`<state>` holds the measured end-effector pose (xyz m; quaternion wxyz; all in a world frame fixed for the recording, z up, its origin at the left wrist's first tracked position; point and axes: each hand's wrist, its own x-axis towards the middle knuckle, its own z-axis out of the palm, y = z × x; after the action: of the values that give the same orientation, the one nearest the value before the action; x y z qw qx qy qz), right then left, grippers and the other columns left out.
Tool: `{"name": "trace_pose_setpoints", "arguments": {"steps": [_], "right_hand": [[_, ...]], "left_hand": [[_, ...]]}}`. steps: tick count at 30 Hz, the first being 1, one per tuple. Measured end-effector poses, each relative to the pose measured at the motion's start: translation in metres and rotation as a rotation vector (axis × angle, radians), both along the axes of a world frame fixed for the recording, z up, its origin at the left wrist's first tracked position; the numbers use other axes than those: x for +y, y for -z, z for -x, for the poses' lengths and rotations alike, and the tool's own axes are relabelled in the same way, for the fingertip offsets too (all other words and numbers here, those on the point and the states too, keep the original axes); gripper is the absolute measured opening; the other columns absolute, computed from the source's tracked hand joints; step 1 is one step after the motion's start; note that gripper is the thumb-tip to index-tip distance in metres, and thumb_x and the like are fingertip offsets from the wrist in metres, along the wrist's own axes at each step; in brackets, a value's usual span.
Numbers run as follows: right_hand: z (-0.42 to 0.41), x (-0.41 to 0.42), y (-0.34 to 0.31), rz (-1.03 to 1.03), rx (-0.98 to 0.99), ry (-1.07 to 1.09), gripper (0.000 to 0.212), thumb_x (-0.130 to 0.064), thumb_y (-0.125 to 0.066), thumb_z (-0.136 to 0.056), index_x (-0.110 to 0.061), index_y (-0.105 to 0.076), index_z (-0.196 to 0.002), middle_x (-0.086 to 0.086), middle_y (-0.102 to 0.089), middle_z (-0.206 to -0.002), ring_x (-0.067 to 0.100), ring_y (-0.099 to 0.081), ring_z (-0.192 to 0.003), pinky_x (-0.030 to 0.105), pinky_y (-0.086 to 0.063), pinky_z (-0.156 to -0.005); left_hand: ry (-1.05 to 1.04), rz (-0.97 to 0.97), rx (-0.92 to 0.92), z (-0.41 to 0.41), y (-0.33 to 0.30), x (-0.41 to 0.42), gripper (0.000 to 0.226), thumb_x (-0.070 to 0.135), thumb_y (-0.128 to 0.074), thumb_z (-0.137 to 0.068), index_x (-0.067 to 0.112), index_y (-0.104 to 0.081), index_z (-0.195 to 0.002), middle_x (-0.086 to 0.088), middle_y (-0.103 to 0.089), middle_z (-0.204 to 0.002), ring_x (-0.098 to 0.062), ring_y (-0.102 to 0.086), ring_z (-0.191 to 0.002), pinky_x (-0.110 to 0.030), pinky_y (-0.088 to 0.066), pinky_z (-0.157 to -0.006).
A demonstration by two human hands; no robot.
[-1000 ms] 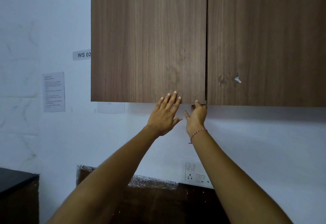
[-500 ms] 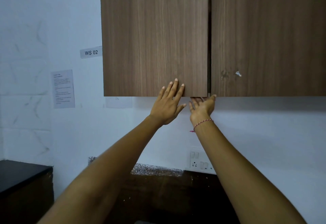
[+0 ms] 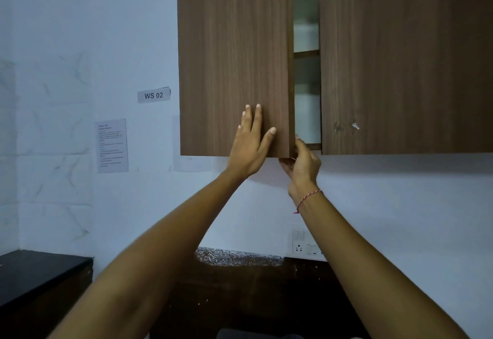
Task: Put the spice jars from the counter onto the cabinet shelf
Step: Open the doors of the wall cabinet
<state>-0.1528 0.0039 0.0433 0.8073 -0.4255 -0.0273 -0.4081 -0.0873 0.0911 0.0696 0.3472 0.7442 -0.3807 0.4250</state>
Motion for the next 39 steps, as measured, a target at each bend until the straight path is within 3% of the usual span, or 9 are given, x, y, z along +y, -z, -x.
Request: {"name": "trace_pose_setpoints", "arguments": {"steps": [3, 8, 12, 18, 21, 27, 32, 35, 39], "right_hand": [[0.012, 0.015, -0.004, 0.283, -0.033, 0.065, 0.019, -0.023, -0.051, -0.093, -0.02, -0.07, -0.09, -0.003, -0.068, -0.088, 0.012, -0.062, -0.087, 0.024, -0.056, -0.071], [0.025, 0.05, -0.014, 0.621, -0.176, 0.011, 0.035, -0.017, -0.036, -0.099, -0.017, -0.055, -0.129, -0.014, -0.062, -0.114, -0.001, -0.06, -0.105, 0.018, -0.049, -0.093], [0.027, 0.087, -0.016, 0.736, -0.229, 0.06, 0.043, -0.016, -0.027, -0.101, -0.024, -0.033, -0.143, -0.006, -0.038, -0.147, 0.009, -0.035, -0.135, 0.027, -0.032, -0.112], [0.024, 0.137, -0.024, 1.097, -0.307, 0.368, 0.058, -0.008, -0.028, -0.097, -0.028, -0.008, -0.148, -0.001, -0.003, -0.159, 0.013, 0.005, -0.146, 0.025, -0.003, -0.115], [0.021, 0.166, -0.03, 1.196, -0.348, 0.378, 0.059, -0.008, -0.029, -0.095, -0.027, -0.009, -0.148, 0.003, -0.003, -0.159, 0.016, 0.005, -0.146, 0.028, -0.003, -0.115], [0.01, 0.235, -0.036, 1.338, -0.381, 0.321, 0.07, -0.002, -0.034, -0.088, -0.021, -0.005, -0.149, 0.007, -0.004, -0.158, 0.02, 0.001, -0.146, 0.033, -0.008, -0.119], [-0.014, 0.284, -0.048, 1.506, -0.353, 0.393, 0.069, -0.013, -0.038, -0.091, -0.021, -0.003, -0.149, 0.006, 0.003, -0.159, 0.022, 0.001, -0.147, 0.043, -0.019, -0.116], [-0.032, 0.306, -0.054, 1.616, -0.322, 0.448, 0.069, -0.018, -0.039, -0.092, -0.025, -0.001, -0.149, 0.007, 0.003, -0.158, 0.025, 0.001, -0.146, 0.045, -0.024, -0.114], [-0.056, 0.329, -0.055, 1.675, -0.245, 0.358, 0.07, -0.022, -0.04, -0.092, -0.031, 0.003, -0.148, 0.008, 0.006, -0.158, 0.027, -0.001, -0.146, 0.048, -0.026, -0.112]], "left_hand": [[0.123, 0.07, 0.078, 0.012, -0.011, 0.018, 0.066, 0.043, -0.03, -0.098, 0.018, 0.003, -0.149, -0.003, 0.006, -0.159, -0.022, 0.0, -0.147, -0.043, -0.01, -0.117], [0.272, 0.254, 0.138, 0.033, -0.028, 0.053, 0.063, 0.039, -0.033, -0.099, 0.014, -0.005, -0.15, -0.004, -0.004, -0.159, -0.017, -0.002, -0.147, -0.037, -0.007, -0.119], [0.348, 0.307, 0.163, 0.048, -0.037, 0.083, 0.062, 0.037, -0.036, -0.098, 0.015, -0.01, -0.149, -0.003, -0.013, -0.158, -0.019, -0.011, -0.146, -0.044, -0.017, -0.119], [0.277, 0.356, 0.037, 0.064, -0.042, 0.138, 0.053, 0.025, -0.034, -0.1, 0.012, -0.017, -0.149, -0.004, -0.024, -0.155, -0.018, -0.028, -0.142, -0.029, -0.023, -0.116], [0.219, 0.328, -0.045, 0.07, -0.042, 0.177, 0.048, 0.02, -0.034, -0.101, 0.009, -0.024, -0.147, -0.008, -0.04, -0.148, -0.019, -0.043, -0.133, -0.037, -0.035, -0.112], [0.031, 0.377, -0.117, 0.074, -0.04, 0.245, 0.04, 0.019, -0.033, -0.101, 0.012, -0.035, -0.14, 0.01, -0.054, -0.123, -0.003, -0.056, -0.107, -0.015, -0.045, -0.096], [-0.109, 0.475, -0.074, 0.064, -0.04, 0.291, 0.035, 0.023, -0.033, -0.1, 0.011, -0.042, -0.132, 0.01, -0.057, -0.114, -0.006, -0.056, -0.1, 0.0, -0.041, -0.081], [-0.174, 0.455, -0.019, 0.055, -0.04, 0.319, 0.035, 0.023, -0.032, -0.1, 0.012, -0.041, -0.132, 0.003, -0.057, -0.124, -0.012, -0.056, -0.107, -0.016, -0.042, -0.09], [-0.251, 0.308, 0.101, 0.043, -0.037, 0.36, 0.047, 0.006, -0.031, -0.095, 0.014, -0.026, -0.141, -0.003, -0.049, -0.136, -0.022, -0.054, -0.113, -0.031, -0.045, -0.097]]}}
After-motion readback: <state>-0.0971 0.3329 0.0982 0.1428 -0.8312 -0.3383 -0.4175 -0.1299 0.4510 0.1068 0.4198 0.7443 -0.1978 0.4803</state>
